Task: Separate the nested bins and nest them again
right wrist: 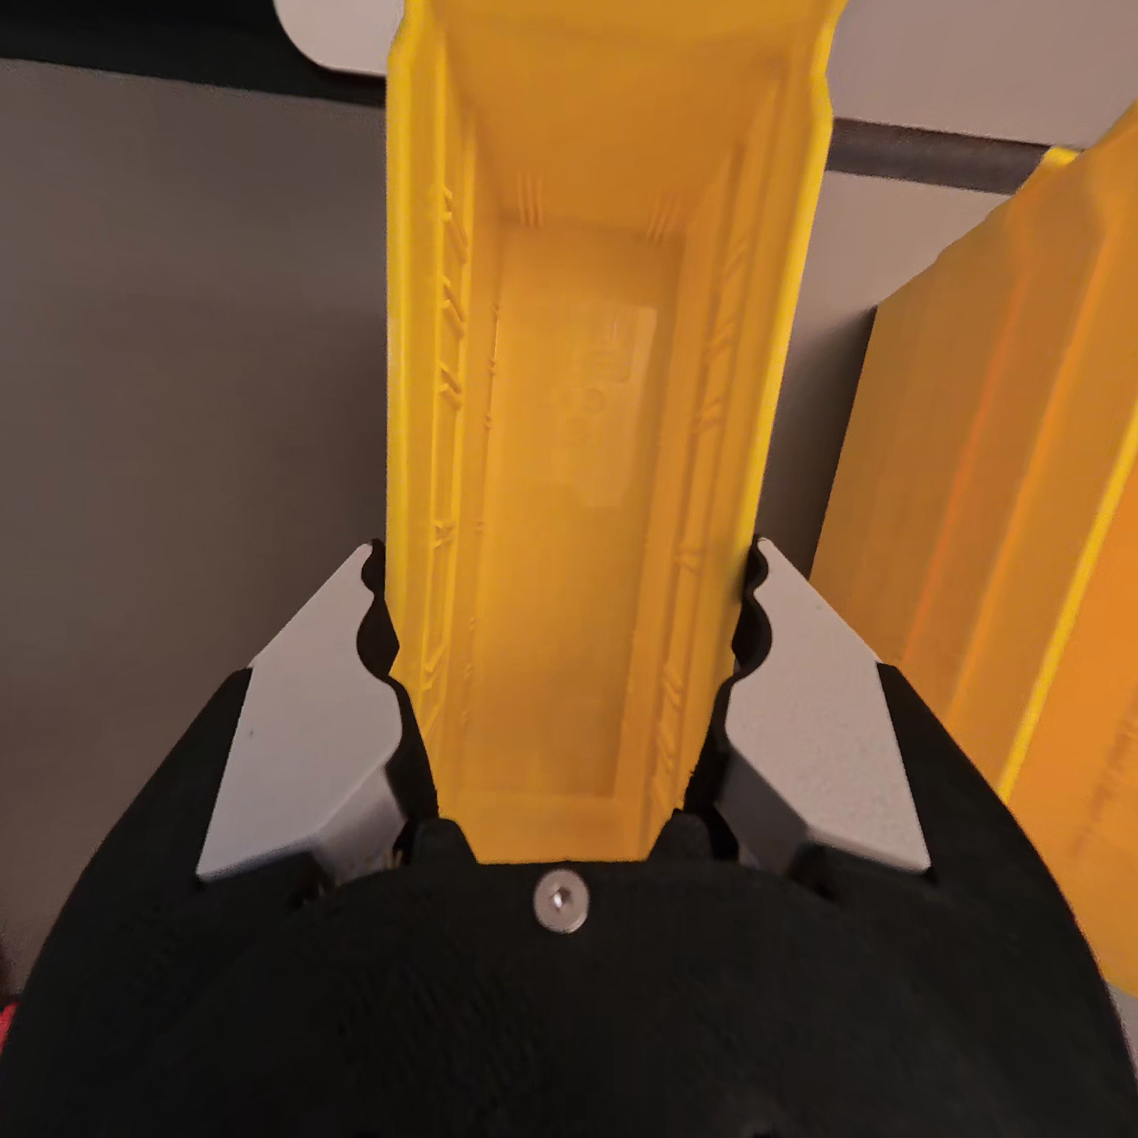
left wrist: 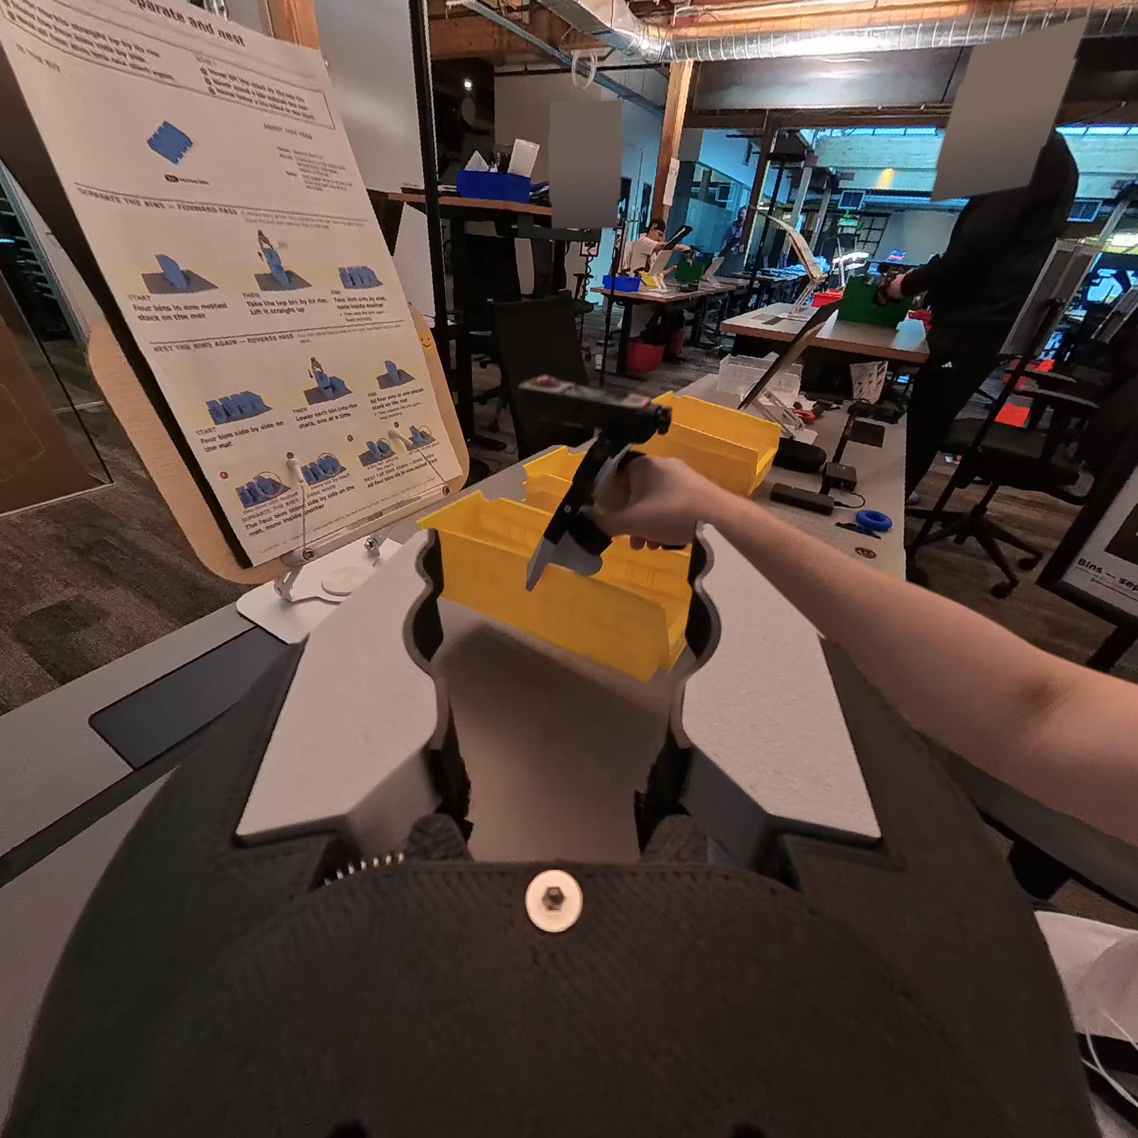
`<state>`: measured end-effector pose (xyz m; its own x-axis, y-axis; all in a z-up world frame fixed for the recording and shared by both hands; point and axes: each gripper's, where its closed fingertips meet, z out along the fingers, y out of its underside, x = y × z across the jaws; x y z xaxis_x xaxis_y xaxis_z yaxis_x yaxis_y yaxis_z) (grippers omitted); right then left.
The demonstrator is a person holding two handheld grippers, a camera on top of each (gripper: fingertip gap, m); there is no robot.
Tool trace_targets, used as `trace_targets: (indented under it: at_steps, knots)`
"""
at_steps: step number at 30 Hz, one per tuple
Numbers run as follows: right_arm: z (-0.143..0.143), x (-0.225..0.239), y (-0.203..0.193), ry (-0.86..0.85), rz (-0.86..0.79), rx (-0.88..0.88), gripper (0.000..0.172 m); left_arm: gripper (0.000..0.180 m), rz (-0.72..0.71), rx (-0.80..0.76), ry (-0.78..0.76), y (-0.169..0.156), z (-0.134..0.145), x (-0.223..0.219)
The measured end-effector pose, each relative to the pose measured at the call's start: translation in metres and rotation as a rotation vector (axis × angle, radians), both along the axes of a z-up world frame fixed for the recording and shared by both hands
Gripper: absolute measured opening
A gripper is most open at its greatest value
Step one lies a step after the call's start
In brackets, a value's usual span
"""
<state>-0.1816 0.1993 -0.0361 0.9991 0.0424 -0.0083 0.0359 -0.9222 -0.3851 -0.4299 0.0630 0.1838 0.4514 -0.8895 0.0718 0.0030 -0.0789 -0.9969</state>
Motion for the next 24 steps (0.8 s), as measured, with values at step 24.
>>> trace_targets:
  at_steps: [24]
  knots:
    - [-0.028, -0.003, -0.005, -0.077, 0.056, 0.046, 0.136, 0.080, 0.004, -0.002, -0.031, 0.002, 0.005, -0.008]
